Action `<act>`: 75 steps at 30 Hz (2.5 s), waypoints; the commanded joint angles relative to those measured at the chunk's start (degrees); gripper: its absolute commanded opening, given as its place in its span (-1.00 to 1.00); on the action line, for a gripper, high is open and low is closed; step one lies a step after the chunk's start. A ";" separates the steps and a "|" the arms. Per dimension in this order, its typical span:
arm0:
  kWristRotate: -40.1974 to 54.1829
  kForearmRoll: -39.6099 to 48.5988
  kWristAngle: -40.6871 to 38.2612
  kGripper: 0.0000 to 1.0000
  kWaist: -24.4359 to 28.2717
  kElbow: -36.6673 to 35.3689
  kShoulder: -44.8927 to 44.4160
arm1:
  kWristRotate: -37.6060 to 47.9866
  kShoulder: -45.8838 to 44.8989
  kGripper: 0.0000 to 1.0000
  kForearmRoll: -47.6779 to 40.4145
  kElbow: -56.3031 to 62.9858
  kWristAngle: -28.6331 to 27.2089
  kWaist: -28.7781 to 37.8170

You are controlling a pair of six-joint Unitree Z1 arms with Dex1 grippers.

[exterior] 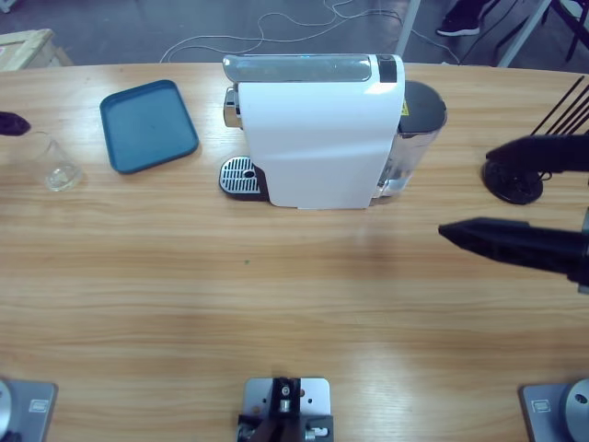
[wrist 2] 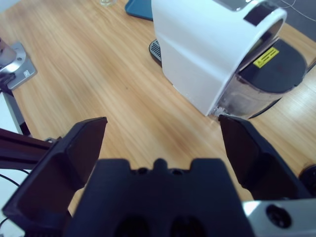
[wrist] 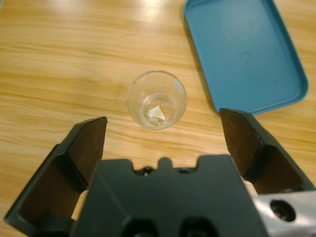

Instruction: Pour coffee

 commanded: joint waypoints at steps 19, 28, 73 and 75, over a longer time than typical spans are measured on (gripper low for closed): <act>-4.02 -10.19 -1.94 0.95 2.97 2.55 17.39 | 0.92 -0.95 1.00 -8.09 9.83 -1.28 -0.41; -4.33 -11.81 -2.03 0.59 3.41 2.55 20.31 | 0.95 -1.37 1.00 -8.68 10.99 -1.28 -0.41; 6.71 -17.23 -19.17 0.72 -5.59 -12.18 32.42 | 0.51 -4.20 1.00 -4.11 7.97 -3.48 -0.37; 6.57 -17.00 -19.15 0.98 -6.00 -11.67 32.14 | 0.51 -4.06 1.00 -4.11 7.49 -3.50 -0.41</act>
